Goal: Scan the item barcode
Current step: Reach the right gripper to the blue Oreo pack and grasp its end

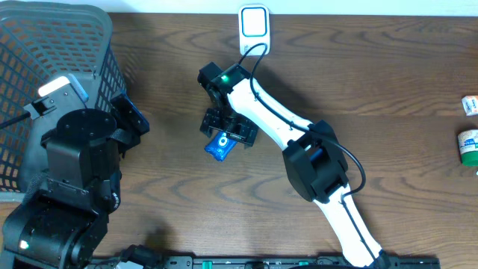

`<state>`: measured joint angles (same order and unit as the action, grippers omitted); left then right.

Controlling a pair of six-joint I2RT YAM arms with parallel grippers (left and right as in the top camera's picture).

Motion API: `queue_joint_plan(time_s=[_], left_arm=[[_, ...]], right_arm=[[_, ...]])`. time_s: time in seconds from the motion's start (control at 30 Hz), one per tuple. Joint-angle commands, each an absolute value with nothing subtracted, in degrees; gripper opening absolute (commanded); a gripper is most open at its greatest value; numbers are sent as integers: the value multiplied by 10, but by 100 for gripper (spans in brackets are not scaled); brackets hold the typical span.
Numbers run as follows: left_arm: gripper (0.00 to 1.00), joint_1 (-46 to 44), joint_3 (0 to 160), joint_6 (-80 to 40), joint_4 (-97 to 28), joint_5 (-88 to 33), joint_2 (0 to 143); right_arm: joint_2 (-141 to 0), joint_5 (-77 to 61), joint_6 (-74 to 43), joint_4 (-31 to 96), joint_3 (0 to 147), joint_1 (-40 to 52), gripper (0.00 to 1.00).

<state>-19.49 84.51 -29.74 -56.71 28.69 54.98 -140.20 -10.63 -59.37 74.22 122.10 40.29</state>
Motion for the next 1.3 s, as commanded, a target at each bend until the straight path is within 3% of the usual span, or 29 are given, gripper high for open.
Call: queue_joint_plan(time_s=[0.0, 0.33, 0.77, 0.83, 0.9, 0.97, 1.17, 1.27], left_arm=[[91, -192, 847, -289, -568, 294, 550], [91, -192, 847, -289, -568, 294, 550], [91, -192, 847, -289, -568, 294, 550], [92, -192, 847, -289, -568, 294, 550], [91, -192, 847, -289, -568, 294, 550], [91, -192, 847, -289, -568, 294, 550], [91, -192, 847, -289, -568, 294, 550], [91, -192, 847, -289, -568, 294, 550]], right_arm=[[-1398, -57, -622, 724, 1223, 401, 99], [-1399, -11, -664, 652, 1223, 401, 95], [-1444, -5, -686, 651, 1222, 392, 88], [-1464, -12, -686, 651, 1222, 390, 80], [-1482, -19, -685, 657, 1222, 386, 62], [-1492, -20, -685, 667, 1222, 383, 51], [-1487, -26, -664, 667, 1229, 373, 1], [-1472, -85, -561, 643, 1233, 359, 1]])
